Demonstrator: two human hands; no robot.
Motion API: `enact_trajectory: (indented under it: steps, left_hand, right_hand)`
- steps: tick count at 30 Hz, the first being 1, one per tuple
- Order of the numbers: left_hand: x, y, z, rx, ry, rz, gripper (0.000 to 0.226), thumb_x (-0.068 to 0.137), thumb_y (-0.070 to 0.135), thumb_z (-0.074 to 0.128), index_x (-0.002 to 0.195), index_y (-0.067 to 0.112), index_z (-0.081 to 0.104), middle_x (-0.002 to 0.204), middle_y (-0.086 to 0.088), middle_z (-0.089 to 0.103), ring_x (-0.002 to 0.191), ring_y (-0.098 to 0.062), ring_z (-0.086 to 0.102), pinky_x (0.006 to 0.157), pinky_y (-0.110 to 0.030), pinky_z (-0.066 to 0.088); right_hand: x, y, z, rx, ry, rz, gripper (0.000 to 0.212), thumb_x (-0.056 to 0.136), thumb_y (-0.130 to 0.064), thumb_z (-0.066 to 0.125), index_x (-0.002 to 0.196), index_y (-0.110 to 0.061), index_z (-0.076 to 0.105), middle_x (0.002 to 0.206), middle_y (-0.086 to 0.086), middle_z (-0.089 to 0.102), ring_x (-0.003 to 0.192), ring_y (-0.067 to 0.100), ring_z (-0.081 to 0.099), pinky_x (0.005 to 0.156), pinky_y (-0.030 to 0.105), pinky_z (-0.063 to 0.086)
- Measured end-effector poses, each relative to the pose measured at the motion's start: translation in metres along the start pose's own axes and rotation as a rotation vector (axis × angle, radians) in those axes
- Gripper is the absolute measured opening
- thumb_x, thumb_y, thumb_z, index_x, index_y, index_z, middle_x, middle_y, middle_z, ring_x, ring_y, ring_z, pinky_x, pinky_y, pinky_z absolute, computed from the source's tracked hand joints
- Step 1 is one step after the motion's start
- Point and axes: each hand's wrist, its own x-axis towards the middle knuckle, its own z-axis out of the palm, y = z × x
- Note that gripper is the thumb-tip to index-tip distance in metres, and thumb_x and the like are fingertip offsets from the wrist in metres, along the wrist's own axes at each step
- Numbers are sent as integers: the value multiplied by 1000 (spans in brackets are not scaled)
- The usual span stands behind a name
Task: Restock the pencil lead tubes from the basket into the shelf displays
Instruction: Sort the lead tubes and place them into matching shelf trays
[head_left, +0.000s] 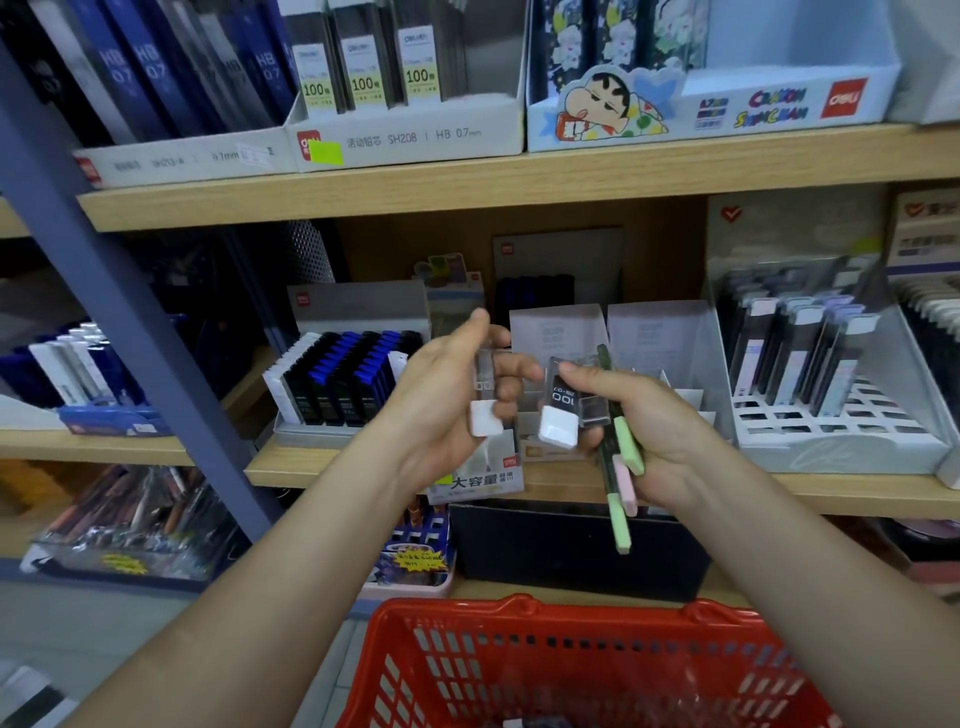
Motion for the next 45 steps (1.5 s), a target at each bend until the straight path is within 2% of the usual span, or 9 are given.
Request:
enact_trajectory:
  steps: [4,7,9,17,22,26,30,37,45]
  left_hand:
    - [-1,-2,-1,-75,21,35,40,103,41,35,82,15,56,73,-4,59,62,-14,52,59,-27,44]
    - [-3,0,1,-31,68,82,41,103,42,33,80,14,53,66,1,57,55,-11,60,53,-27,49]
    - [-5,-1,2,18,87,120,40,103,41,33,81,13,50,60,4,56,50,-9,58,48,-22,47]
    - [-6,-6,-3,439,37,208,29,99,46,43,94,19,52,93,-4,56,88,-16,52,93,-44,44]
    - [-6,-3,-3,686,104,397,43,82,62,59,86,22,43,77,-6,54,70,-15,52,68,-37,46]
    - [-3,-1,1,750,280,483,45,77,54,69,81,17,44,69,-1,46,60,-10,43,56,-25,40]
    - [-2,1,1,800,261,537,33,86,46,63,83,14,56,63,1,59,57,-6,57,59,-24,46]
    - [-7,7,-11,548,-161,207,22,97,10,52,112,17,65,97,-1,74,89,-13,69,75,-25,53]
    - [-15,23,-21,704,2,313,27,99,11,49,103,35,61,98,2,64,78,-17,70,67,-25,57]
  right_hand:
    - [-6,1,4,-60,-141,-8,38,74,-13,75,109,0,68,107,23,71,92,34,65,89,42,51]
    - [-13,0,12,-93,-176,-7,25,69,-7,73,94,-7,69,90,17,72,65,21,66,46,22,50]
    - [-16,1,17,-140,-172,-3,24,75,-3,72,98,-7,65,78,11,70,54,13,62,37,16,42]
    - [-15,3,21,-217,-90,-44,22,84,0,70,102,-8,63,71,6,68,46,8,58,38,19,40]
    - [-19,3,23,-290,-171,-46,25,82,2,71,103,-7,61,68,7,68,44,10,54,41,20,40]
    - [-19,6,26,-302,-237,-51,28,80,1,71,104,-7,61,55,1,64,80,30,56,60,27,42]
    - [-19,10,31,-228,-180,-61,27,81,3,71,106,-6,62,70,7,68,49,11,61,40,19,41]
    - [-13,10,20,-169,-77,-87,33,82,0,71,115,-1,63,82,12,71,59,16,65,39,20,42]
    - [-12,-9,4,-219,-91,-81,48,65,-7,77,111,-9,62,101,19,74,71,20,65,42,20,45]
